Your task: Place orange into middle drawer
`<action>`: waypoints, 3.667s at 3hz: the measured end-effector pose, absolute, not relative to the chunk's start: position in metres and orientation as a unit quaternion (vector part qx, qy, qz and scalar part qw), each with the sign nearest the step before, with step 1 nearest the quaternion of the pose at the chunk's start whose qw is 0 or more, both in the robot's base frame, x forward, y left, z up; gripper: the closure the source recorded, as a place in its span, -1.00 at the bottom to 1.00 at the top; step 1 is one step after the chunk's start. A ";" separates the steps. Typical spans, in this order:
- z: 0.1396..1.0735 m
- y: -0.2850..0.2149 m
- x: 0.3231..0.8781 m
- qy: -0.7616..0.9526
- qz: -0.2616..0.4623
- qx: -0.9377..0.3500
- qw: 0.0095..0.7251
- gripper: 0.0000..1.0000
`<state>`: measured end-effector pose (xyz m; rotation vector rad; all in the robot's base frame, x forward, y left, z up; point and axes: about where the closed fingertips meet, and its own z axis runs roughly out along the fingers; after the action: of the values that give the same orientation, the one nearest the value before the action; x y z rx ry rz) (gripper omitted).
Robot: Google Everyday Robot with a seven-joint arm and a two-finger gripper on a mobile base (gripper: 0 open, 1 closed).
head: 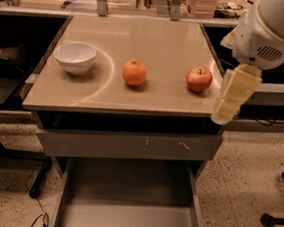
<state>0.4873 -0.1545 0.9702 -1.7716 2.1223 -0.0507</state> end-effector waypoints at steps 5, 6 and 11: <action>0.920 -0.063 0.589 0.757 0.081 -0.597 0.253 -1.00; 0.915 -0.026 0.595 0.730 0.107 -0.622 0.260 -1.00; 0.913 0.015 0.670 0.703 0.134 -0.635 0.290 -1.00</action>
Offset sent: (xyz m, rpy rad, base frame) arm 0.1431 0.0571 -0.0419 0.2424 0.0464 -0.1707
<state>0.6696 0.0145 0.9132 -1.6940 1.8765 0.3584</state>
